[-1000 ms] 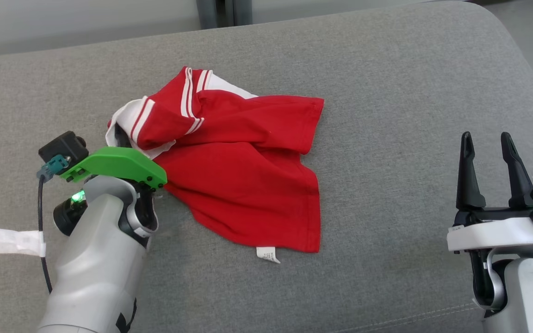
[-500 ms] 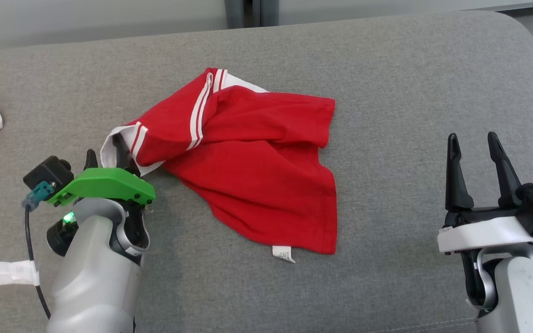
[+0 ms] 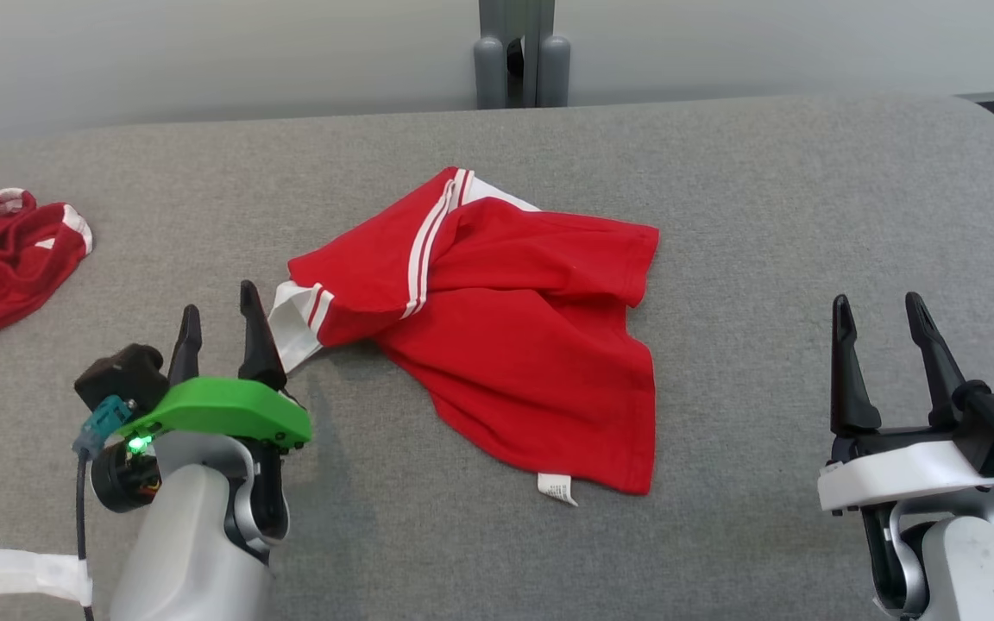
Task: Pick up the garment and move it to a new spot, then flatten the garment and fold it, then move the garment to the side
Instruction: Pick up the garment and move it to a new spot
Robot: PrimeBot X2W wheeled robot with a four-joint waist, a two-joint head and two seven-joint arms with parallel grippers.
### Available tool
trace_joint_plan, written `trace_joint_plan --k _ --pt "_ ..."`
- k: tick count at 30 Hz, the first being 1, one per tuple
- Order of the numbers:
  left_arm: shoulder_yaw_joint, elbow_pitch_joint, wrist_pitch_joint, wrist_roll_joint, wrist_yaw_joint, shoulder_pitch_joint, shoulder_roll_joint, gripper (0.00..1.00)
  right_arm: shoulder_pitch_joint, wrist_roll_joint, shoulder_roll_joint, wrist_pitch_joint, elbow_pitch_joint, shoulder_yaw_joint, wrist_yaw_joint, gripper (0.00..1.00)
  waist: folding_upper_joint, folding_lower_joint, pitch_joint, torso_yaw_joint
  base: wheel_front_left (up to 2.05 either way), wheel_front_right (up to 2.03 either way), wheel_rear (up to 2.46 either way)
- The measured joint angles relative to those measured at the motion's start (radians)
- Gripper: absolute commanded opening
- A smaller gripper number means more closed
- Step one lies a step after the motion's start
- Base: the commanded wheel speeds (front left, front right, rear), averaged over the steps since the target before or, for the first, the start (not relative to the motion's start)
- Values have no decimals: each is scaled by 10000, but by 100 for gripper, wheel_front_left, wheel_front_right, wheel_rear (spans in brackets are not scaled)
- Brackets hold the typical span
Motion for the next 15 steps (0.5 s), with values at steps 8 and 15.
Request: trace_joint_plan --k 8,15 --pt "-499 -1565 0 1417 -79 1453 46 100 380 -100 0 0 222 94 0 100 0 0 -743 288 0 0 0" --pt "-922 -2579 0 2291 -63 2780 251 100 803 -150 0 0 391 332 0 100 0 0 -1165 399 0 0 0"
